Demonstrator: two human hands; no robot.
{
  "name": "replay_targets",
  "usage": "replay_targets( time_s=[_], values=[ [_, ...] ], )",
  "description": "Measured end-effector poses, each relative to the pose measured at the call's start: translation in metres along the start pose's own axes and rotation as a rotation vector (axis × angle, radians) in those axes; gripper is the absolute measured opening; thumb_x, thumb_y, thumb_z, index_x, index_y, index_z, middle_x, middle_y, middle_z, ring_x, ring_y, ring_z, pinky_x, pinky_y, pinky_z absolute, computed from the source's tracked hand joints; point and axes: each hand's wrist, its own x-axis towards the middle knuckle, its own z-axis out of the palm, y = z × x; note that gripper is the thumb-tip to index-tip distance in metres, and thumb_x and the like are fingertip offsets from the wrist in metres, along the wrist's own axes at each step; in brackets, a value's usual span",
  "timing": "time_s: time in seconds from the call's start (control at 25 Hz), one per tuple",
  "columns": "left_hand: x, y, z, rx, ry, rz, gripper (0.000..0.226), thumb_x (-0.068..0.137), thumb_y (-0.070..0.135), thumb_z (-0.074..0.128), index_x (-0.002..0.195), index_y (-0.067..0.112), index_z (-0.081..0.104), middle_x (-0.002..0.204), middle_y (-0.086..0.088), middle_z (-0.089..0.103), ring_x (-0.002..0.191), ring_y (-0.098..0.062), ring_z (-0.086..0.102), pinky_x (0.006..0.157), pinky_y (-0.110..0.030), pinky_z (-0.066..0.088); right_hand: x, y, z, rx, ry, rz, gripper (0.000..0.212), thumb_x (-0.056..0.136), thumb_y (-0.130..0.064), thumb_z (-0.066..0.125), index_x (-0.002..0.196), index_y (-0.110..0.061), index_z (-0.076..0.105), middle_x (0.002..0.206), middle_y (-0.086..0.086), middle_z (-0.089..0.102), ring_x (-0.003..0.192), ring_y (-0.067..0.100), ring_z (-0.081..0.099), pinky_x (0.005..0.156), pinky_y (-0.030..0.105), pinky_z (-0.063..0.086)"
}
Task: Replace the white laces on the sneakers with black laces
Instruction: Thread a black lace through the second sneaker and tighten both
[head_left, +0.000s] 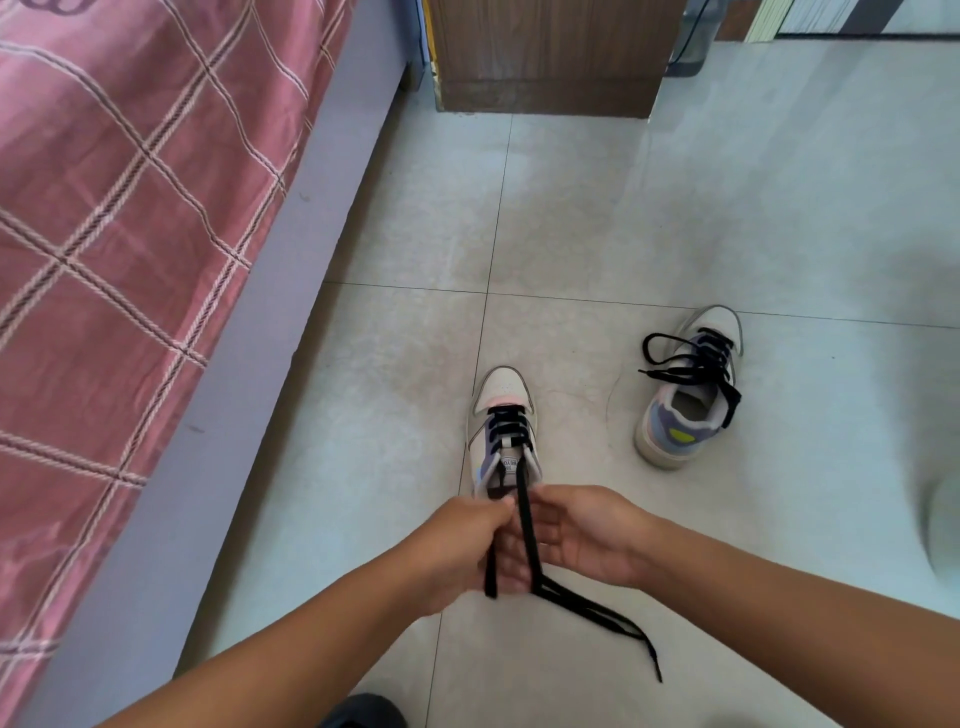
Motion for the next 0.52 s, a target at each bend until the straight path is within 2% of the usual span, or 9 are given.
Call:
replay_targets(
  time_s=[0.04, 0.12, 0.2, 0.28, 0.36, 0.44, 0.48, 0.52],
  values=[
    [-0.005, -0.004, 0.002, 0.005, -0.046, -0.055, 0.038, 0.101, 0.024, 0.039, 0.084, 0.000, 0.063, 0.067, -0.013, 0.066, 0.061, -0.025, 0.065, 0.069, -0.039, 0.058, 0.005, -0.003, 0.000, 0.017, 0.010, 0.000, 0.030, 0.100, -0.023, 0.041, 0.098, -0.002, 0.063, 0.087, 0.011, 0.069, 0.073, 0.019, 0.066, 0.064, 0.029, 0.055],
    [-0.011, -0.013, 0.004, 0.172, -0.032, -0.059, 0.037, 0.102, 0.025, 0.037, 0.081, 0.004, 0.060, 0.063, -0.009, 0.062, 0.055, -0.020, 0.060, 0.063, -0.036, 0.056, 0.013, -0.010, 0.001, -0.006, 0.060, -0.003, 0.026, 0.097, -0.024, 0.049, 0.093, -0.004, 0.065, 0.085, 0.009, 0.068, 0.073, 0.017, 0.063, 0.060, 0.027, 0.055],
    [-0.013, -0.020, -0.001, 0.551, 0.110, 0.026, 0.034, 0.102, 0.026, 0.034, 0.084, 0.007, 0.057, 0.068, -0.007, 0.060, 0.053, -0.017, 0.056, 0.059, -0.031, 0.053, 0.016, -0.012, 0.002, -0.088, 0.107, -0.002, 0.017, 0.095, -0.019, 0.053, 0.092, -0.005, 0.063, 0.081, 0.009, 0.067, 0.070, 0.017, 0.062, 0.059, 0.027, 0.056],
    [-0.012, -0.021, -0.004, 1.020, 0.268, 0.167, 0.030, 0.102, 0.025, 0.031, 0.094, 0.009, 0.056, 0.084, -0.008, 0.061, 0.065, -0.018, 0.058, 0.059, -0.026, 0.046, 0.016, -0.012, 0.001, -0.089, 0.062, 0.023, 0.017, 0.095, -0.018, 0.052, 0.093, -0.003, 0.061, 0.084, 0.015, 0.068, 0.076, 0.023, 0.065, 0.071, 0.033, 0.057],
    [-0.015, -0.021, 0.001, 1.347, 0.238, 0.281, 0.030, 0.102, 0.023, 0.031, 0.103, 0.007, 0.055, 0.100, -0.012, 0.062, 0.087, -0.027, 0.060, 0.069, -0.028, 0.042, 0.012, -0.013, 0.002, -0.052, -0.034, 0.068, 0.019, 0.095, -0.020, 0.050, 0.092, -0.004, 0.060, 0.087, 0.018, 0.068, 0.081, 0.027, 0.066, 0.076, 0.036, 0.057],
    [-0.019, -0.018, 0.006, 1.444, 0.067, 0.335, 0.036, 0.103, 0.029, 0.026, 0.102, 0.007, 0.054, 0.100, -0.013, 0.059, 0.094, -0.030, 0.058, 0.077, -0.035, 0.045, 0.011, -0.014, 0.002, -0.054, -0.081, 0.041, 0.019, 0.095, -0.019, 0.050, 0.090, -0.005, 0.061, 0.083, 0.014, 0.068, 0.075, 0.022, 0.067, 0.069, 0.033, 0.057],
    [-0.019, -0.012, 0.004, 1.398, 0.049, 0.321, 0.039, 0.104, 0.031, 0.023, 0.097, 0.008, 0.054, 0.097, -0.013, 0.059, 0.093, -0.030, 0.058, 0.080, -0.038, 0.047, 0.011, -0.014, 0.003, -0.066, -0.084, -0.003, 0.018, 0.095, -0.017, 0.050, 0.088, -0.005, 0.061, 0.080, 0.011, 0.067, 0.070, 0.019, 0.066, 0.067, 0.032, 0.056],
    [-0.014, -0.004, 0.001, 1.294, 0.110, 0.303, 0.041, 0.103, 0.032, 0.022, 0.094, 0.008, 0.054, 0.097, -0.013, 0.060, 0.093, -0.030, 0.059, 0.083, -0.040, 0.048, 0.012, -0.014, 0.004, -0.109, -0.070, -0.065, 0.017, 0.095, -0.015, 0.051, 0.088, -0.004, 0.062, 0.078, 0.009, 0.065, 0.067, 0.018, 0.063, 0.069, 0.031, 0.055]
  ],
)
